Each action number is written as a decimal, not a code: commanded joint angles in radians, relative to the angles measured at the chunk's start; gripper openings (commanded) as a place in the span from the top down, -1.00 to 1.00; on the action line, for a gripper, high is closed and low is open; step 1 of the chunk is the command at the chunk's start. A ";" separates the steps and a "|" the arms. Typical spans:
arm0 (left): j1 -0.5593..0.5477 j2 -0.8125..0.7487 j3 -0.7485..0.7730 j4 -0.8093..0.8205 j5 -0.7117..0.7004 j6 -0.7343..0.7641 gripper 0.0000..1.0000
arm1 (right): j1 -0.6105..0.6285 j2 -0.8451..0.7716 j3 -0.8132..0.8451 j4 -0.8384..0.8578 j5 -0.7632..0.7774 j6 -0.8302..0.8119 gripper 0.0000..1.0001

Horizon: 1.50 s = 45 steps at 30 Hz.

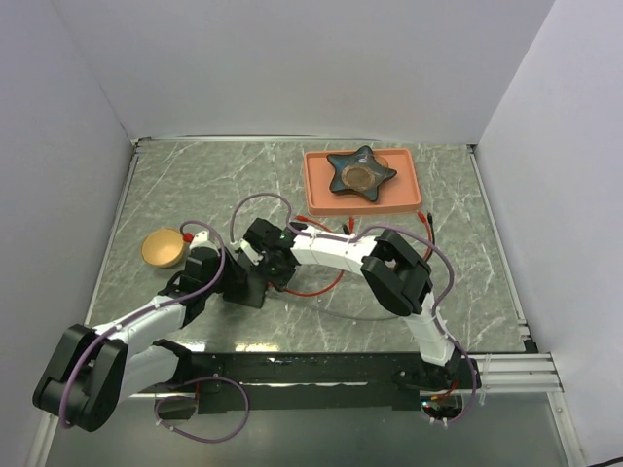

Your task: Insert the plug into the switch port

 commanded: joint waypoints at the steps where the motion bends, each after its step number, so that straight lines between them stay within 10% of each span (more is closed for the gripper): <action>1: -0.095 0.022 0.024 0.046 0.355 -0.092 0.72 | 0.030 0.013 0.169 0.415 -0.152 0.046 1.00; 12: -0.108 0.007 0.042 -0.006 0.302 -0.092 0.69 | 0.030 0.008 0.160 0.400 -0.109 0.057 1.00; 16: -0.108 -0.030 0.054 -0.056 0.224 -0.106 0.33 | 0.030 -0.022 0.091 0.409 -0.132 0.066 1.00; 25: -0.105 -0.079 0.126 -0.201 0.127 -0.075 -0.59 | 0.031 -0.101 -0.079 0.426 -0.107 0.069 0.41; 45: -0.033 -0.296 0.220 -0.428 0.016 -0.047 -0.98 | 0.011 -0.432 -0.269 0.205 0.183 0.157 -0.91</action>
